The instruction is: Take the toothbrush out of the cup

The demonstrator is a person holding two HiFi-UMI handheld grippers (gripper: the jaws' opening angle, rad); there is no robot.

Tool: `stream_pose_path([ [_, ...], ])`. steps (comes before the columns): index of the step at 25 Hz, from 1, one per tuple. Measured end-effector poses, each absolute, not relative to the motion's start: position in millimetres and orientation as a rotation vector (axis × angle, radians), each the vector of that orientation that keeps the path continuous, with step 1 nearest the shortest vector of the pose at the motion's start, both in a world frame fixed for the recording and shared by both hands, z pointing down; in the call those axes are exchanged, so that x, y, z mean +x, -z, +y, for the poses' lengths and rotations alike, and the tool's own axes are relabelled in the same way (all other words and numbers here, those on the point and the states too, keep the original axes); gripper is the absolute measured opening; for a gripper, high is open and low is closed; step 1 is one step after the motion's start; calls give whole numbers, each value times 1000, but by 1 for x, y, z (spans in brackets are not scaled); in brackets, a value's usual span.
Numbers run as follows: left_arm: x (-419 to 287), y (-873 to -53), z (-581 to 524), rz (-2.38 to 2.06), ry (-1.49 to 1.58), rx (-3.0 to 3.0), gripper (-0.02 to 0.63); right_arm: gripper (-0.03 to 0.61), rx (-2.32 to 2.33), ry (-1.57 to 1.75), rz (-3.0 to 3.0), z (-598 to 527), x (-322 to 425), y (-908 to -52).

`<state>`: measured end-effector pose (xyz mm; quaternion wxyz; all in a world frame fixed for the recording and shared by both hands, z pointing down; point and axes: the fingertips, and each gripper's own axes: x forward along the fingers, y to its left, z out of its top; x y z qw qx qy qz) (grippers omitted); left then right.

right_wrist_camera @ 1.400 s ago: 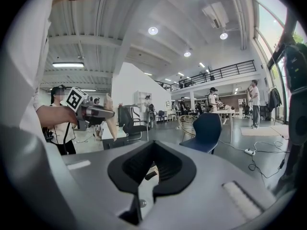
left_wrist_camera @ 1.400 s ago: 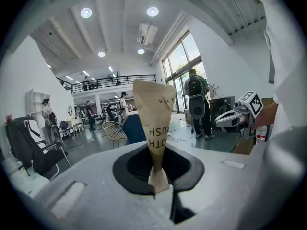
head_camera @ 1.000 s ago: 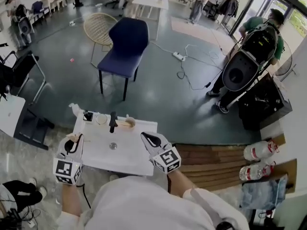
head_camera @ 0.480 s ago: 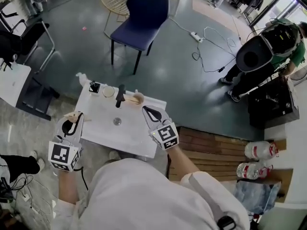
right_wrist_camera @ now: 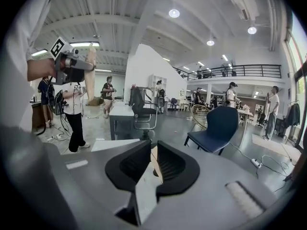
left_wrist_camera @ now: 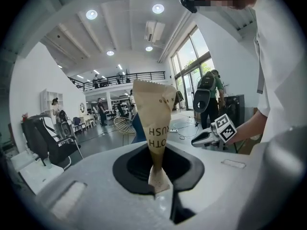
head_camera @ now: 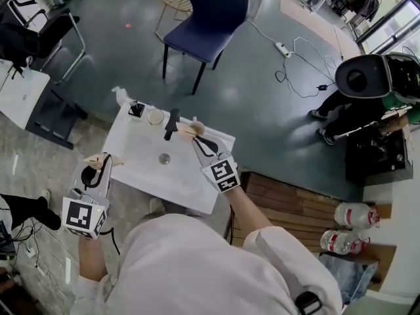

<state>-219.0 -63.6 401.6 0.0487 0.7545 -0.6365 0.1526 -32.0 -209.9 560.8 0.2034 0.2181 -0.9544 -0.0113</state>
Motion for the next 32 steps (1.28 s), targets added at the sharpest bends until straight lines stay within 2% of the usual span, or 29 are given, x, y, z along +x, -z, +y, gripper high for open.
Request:
stream_pose_path([
  [14,-231,-409,-43,-2011,-467,2180,32,168,484,121,-2484,-232,-56,-632],
  [32,-249,-419,-11,-2090,-499,1991,32,186,388,164,-2319,-254,-82,-713],
])
